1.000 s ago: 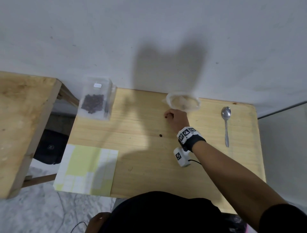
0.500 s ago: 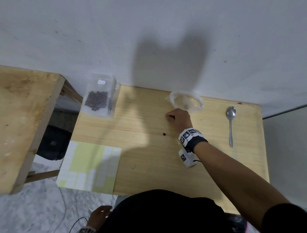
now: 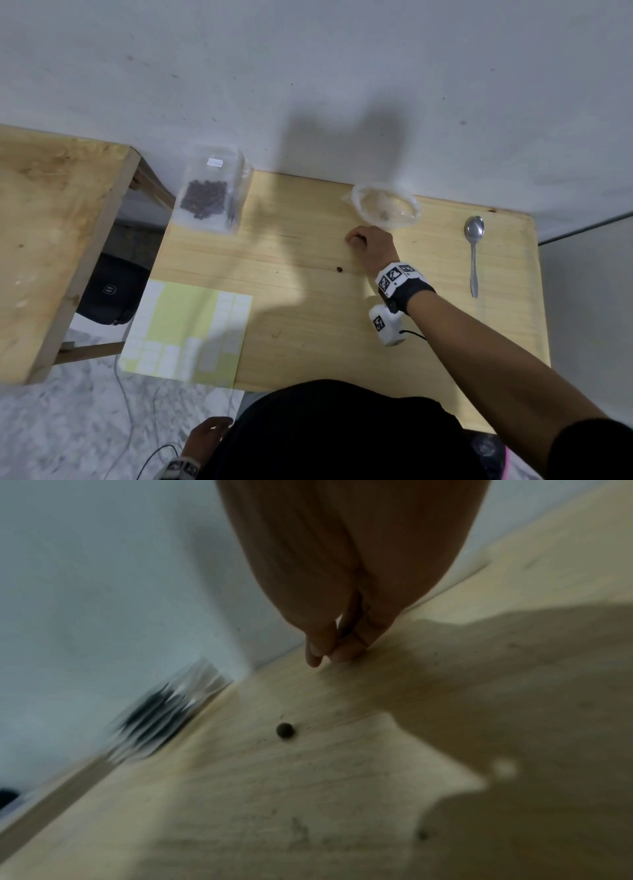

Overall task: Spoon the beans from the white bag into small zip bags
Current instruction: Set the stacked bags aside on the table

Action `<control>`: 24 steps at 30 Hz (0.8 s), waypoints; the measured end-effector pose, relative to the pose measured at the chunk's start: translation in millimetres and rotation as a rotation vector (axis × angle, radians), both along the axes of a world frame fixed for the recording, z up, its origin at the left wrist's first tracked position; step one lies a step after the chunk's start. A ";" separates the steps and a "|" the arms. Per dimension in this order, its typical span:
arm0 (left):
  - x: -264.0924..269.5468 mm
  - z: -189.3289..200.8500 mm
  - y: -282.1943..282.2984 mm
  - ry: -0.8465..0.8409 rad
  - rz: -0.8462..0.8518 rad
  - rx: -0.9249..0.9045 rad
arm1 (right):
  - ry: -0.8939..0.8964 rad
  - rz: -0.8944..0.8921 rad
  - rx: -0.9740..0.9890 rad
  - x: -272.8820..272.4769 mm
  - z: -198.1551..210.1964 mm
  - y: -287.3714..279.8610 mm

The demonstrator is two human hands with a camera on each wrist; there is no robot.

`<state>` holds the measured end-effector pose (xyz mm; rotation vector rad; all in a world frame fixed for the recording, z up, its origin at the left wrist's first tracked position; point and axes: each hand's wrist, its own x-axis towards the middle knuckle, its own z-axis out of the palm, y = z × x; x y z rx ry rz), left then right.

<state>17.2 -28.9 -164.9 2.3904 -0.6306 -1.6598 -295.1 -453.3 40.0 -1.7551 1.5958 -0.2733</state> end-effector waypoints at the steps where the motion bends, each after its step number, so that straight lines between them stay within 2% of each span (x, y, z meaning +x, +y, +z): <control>1: 0.3 2.3 -0.8 0.001 -0.014 0.000 | -0.023 -0.026 0.005 -1.4 2.5 3.2; 5: 3.9 4.1 -2.9 0.056 -0.060 -0.003 | -0.051 -0.117 0.035 -6.2 7.4 15.1; 16: 37.6 19.4 12.4 0.019 -0.098 0.004 | -0.004 -0.102 0.068 11.2 12.0 44.8; 24: 57.9 24.8 31.5 0.089 -0.048 0.000 | 0.115 0.009 0.053 22.5 11.8 49.9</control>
